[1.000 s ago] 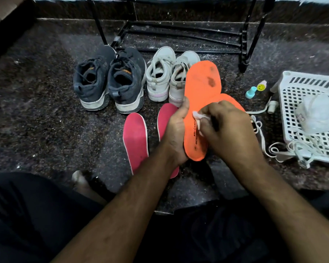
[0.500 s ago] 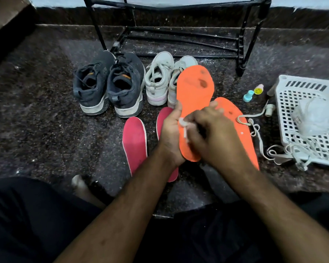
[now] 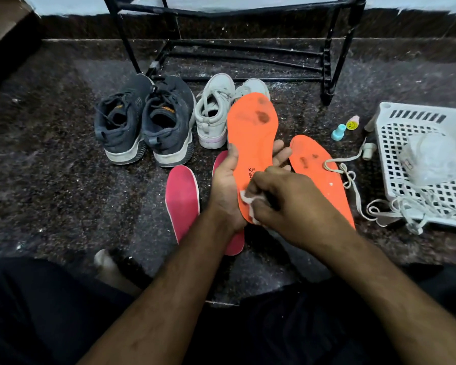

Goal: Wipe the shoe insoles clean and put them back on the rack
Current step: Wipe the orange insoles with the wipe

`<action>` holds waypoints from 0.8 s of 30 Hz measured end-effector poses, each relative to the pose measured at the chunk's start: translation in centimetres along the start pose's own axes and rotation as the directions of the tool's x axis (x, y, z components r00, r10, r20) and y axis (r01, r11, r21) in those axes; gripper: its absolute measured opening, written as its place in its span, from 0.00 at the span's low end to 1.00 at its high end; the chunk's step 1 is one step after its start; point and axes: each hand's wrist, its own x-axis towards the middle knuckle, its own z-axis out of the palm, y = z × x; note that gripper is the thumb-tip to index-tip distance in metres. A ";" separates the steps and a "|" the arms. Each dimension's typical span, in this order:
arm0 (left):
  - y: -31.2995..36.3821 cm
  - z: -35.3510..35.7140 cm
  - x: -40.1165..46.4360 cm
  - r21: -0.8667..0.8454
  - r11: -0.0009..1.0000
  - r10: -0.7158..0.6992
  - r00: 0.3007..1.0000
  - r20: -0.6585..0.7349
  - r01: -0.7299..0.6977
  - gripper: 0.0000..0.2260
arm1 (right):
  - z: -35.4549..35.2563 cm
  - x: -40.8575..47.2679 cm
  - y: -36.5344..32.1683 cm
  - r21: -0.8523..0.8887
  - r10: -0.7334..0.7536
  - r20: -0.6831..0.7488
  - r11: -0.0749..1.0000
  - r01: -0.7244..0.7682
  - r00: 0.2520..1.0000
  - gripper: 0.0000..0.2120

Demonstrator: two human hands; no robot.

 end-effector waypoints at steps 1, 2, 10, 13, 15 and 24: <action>0.0 -0.1 0.0 0.015 1.000 0.010 1.000 -0.006 -0.010 0.37 | -0.4 -0.2 0.5 -0.012 0.011 0.020 1.000 -0.011 1.000 0.06; -0.1 0.1 0.0 0.019 1.000 0.012 1.000 0.004 -0.012 0.37 | -0.8 -0.4 1.2 -0.039 0.033 -0.010 0.999 -0.034 0.999 0.07; -0.5 0.6 0.0 0.021 0.998 -0.065 0.997 -0.031 0.065 0.34 | -0.3 1.0 1.0 -0.066 0.015 -0.175 0.997 -0.027 0.985 0.06; -0.5 0.4 0.2 0.037 0.998 -0.044 0.997 -0.067 0.046 0.33 | -0.5 0.4 1.6 -0.108 0.025 -0.103 0.993 -0.036 0.994 0.08; -0.6 0.5 0.1 0.055 0.998 -0.001 0.994 -0.113 0.007 0.28 | -1.5 0.6 2.8 -0.166 0.082 -0.235 0.978 -0.123 0.969 0.06; -0.6 0.1 0.4 0.031 0.999 -0.011 0.986 -0.166 0.016 0.33 | -0.7 0.4 2.3 -0.199 0.169 -0.154 0.960 -0.198 0.974 0.03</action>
